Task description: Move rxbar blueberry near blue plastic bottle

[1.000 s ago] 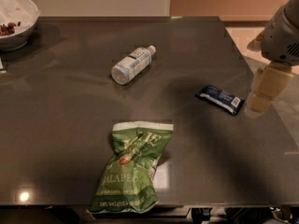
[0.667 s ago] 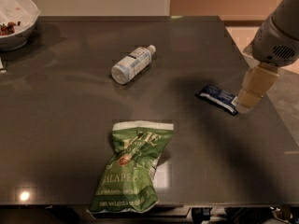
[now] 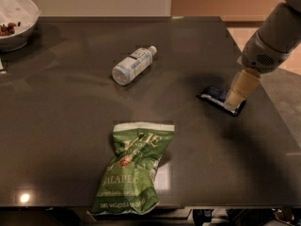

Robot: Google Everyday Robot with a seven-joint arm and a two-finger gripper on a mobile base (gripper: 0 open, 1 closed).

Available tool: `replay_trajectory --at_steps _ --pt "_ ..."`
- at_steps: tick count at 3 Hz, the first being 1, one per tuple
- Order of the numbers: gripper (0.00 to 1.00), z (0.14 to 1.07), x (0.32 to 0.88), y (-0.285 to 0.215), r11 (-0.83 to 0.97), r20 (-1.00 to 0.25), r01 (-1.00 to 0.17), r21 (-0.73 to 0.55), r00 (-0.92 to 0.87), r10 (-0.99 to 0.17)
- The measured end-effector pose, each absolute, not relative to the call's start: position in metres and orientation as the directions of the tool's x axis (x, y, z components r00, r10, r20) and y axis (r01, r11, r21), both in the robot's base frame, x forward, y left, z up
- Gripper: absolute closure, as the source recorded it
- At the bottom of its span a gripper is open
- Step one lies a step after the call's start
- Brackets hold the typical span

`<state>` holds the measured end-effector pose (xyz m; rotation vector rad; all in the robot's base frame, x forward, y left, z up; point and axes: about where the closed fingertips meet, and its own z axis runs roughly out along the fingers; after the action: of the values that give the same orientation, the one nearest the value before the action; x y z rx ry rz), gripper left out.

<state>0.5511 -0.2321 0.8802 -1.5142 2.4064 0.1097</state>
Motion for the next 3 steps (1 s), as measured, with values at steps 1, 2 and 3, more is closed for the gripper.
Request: replay_trajectory --at_steps 1,2,3 --pt "0.0 0.854 0.568 -0.234 0.46 -0.3 -0.886 -0.06 -0.424 -0.854" --pt "0.0 0.835 0.574 -0.236 0.47 -0.303 -0.882 -0.04 -0.438 -0.846" --pt "0.0 0.822 0.576 -0.238 0.473 -0.308 -0.881 -0.023 -0.444 -0.842"
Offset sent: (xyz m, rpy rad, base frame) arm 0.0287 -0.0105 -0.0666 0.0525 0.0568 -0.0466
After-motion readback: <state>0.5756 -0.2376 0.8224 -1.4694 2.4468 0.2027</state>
